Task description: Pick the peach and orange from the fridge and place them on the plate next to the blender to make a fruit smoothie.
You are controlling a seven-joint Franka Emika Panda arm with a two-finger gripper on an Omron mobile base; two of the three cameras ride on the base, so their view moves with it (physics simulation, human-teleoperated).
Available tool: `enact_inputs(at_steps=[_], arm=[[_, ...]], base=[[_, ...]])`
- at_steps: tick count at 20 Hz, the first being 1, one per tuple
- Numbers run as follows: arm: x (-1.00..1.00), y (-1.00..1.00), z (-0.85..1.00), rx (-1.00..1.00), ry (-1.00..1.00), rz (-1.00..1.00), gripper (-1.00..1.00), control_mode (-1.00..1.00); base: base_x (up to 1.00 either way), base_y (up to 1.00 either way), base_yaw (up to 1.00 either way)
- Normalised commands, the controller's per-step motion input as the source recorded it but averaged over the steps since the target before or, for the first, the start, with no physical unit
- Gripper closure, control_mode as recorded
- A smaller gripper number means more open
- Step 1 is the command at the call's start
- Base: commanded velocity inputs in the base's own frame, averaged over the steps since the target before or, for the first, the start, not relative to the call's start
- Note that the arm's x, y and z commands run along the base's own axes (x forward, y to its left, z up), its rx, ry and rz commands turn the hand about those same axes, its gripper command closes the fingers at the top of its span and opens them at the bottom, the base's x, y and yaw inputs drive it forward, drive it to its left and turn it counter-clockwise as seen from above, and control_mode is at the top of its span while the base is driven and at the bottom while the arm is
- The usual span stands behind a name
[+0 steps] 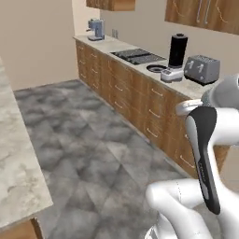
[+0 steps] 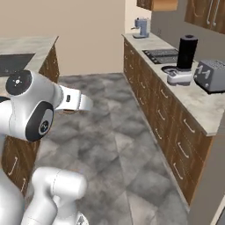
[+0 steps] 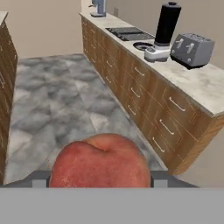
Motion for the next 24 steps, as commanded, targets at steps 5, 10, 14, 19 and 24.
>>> enact_inputs(at_steps=[5, 10, 14, 19, 24], arm=[[0.00, 0.00, 0.00, 0.00, 0.00, 0.00, 1.00, 1.00], [0.00, 0.00, 0.00, 0.00, 0.00, 0.00, 1.00, 1.00], [0.00, 0.00, 0.00, 0.00, 0.00, 0.00, 1.00, 1.00], [0.00, 0.00, 0.00, 0.00, 0.00, 0.00, 1.00, 1.00], [0.00, 0.00, 0.00, 0.00, 0.00, 0.00, 1.00, 1.00]], base=[[0.60, -0.48, -0.57], [1.00, 0.08, -0.36], [1.00, 0.81, -0.23], [1.00, 0.99, -0.22], [1.00, 0.87, -0.27]])
